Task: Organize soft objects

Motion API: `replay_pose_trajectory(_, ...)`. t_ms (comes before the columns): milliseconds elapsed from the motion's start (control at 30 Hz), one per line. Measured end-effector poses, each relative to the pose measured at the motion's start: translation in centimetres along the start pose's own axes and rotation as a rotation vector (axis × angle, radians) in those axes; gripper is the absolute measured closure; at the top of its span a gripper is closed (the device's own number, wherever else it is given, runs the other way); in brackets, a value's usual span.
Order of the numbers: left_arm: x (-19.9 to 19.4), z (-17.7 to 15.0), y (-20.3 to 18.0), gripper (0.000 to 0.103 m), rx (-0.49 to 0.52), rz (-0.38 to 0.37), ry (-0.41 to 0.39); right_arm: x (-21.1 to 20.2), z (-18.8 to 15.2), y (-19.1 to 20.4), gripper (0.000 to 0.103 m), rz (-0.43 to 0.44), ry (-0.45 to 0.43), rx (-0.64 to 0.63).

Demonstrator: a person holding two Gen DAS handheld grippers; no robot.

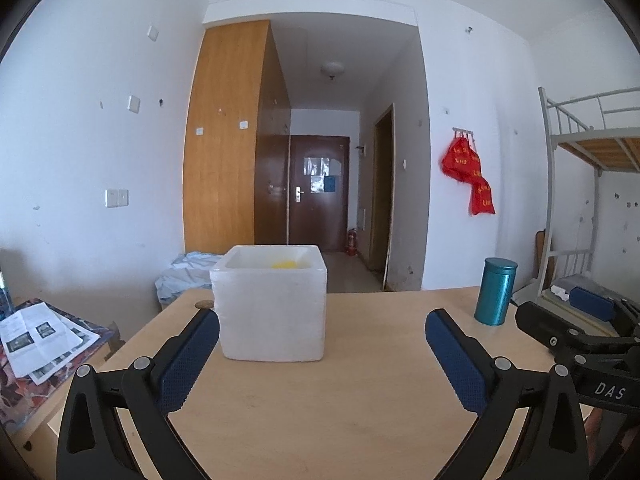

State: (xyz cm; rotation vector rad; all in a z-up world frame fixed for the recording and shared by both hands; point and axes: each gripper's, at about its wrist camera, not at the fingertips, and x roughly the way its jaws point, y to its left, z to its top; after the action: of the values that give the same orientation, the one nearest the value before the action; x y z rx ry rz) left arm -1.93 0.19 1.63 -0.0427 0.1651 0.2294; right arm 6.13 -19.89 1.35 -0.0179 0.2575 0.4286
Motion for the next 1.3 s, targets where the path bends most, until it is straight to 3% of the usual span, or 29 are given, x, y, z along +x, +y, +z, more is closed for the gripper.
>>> replay_pose_trajectory(1300, 0.2, -0.34, 0.07, 0.0, 0.014, 0.015, 0.013, 0.41, 0.01, 0.05, 0.0, -0.015, 0.008, -0.002)
